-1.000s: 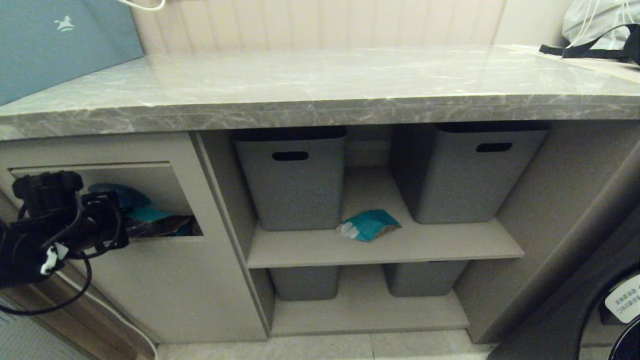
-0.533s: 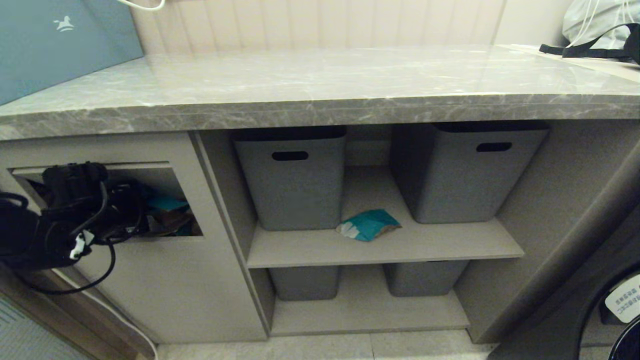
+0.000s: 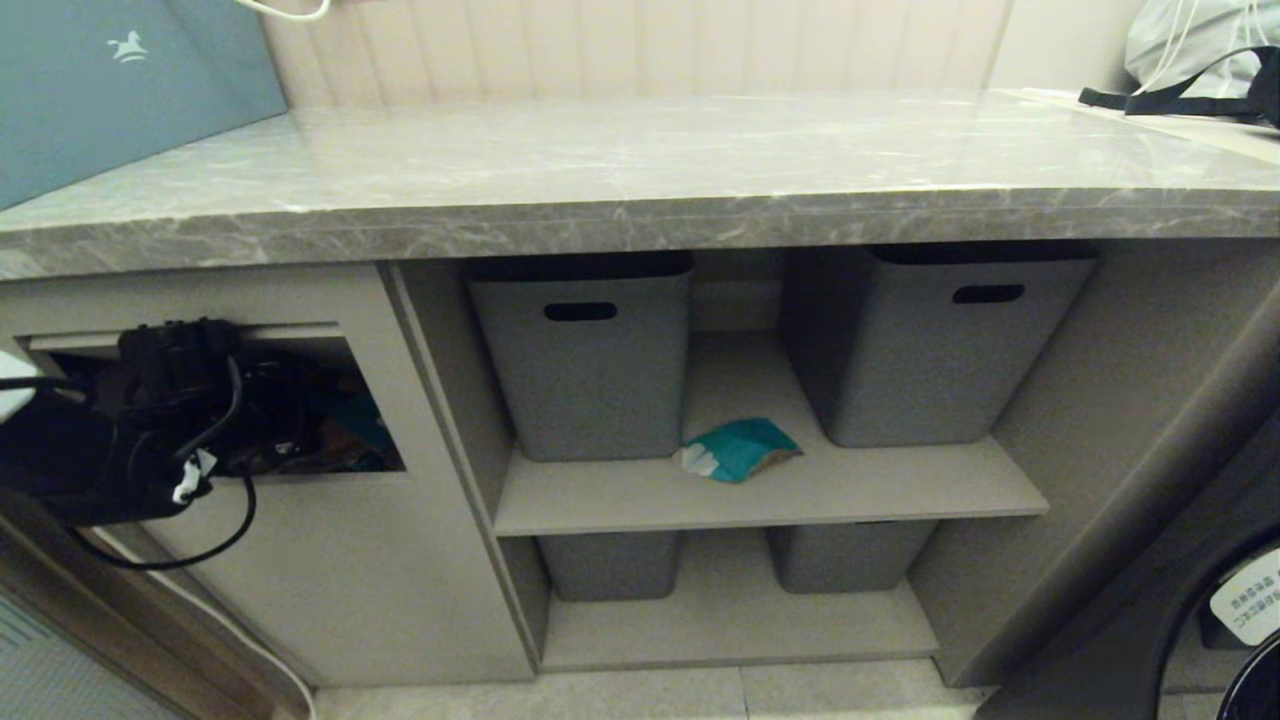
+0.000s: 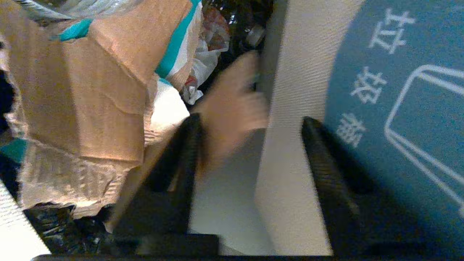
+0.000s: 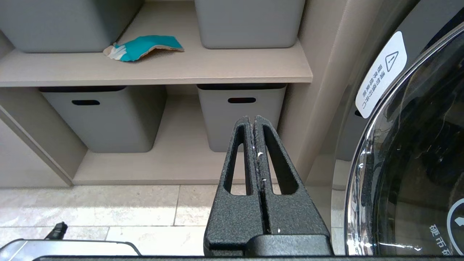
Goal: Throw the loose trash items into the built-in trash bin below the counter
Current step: Put the garbage in the trash can
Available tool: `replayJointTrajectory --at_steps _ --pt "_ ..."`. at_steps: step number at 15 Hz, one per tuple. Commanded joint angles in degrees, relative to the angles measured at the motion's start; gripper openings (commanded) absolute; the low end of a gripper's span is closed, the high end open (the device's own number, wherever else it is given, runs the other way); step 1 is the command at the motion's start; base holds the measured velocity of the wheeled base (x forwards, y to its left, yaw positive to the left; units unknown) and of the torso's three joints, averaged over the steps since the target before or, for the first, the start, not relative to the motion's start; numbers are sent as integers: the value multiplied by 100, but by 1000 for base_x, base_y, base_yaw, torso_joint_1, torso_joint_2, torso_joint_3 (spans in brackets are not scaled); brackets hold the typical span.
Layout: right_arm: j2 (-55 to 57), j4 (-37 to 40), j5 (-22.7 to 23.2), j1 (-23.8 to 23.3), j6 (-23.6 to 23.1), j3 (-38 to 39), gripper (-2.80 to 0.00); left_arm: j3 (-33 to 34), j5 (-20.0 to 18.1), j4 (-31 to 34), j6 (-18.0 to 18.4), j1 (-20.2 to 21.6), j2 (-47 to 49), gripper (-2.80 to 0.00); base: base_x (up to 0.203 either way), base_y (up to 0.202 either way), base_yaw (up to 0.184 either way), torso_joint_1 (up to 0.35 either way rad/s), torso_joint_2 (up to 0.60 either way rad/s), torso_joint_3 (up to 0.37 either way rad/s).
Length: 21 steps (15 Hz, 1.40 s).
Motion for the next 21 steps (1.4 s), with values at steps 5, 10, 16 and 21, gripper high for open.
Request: replayJointTrajectory --at_steps 5,10,16,21 --pt "-4 0 0 2 2 0 -280 43 30 -30 -41 -3 -86 0 0 0 0 0 0 0" --pt "-4 0 0 2 2 0 -280 413 525 21 10 5 -363 0 0 0 0 0 0 0" --pt "-4 0 0 2 2 0 -280 992 1634 -72 216 -3 -687 0 0 0 0 0 0 0" --pt "-4 0 0 2 2 0 -280 1000 1668 -852 467 7 -912 0 0 0 0 0 0 0"
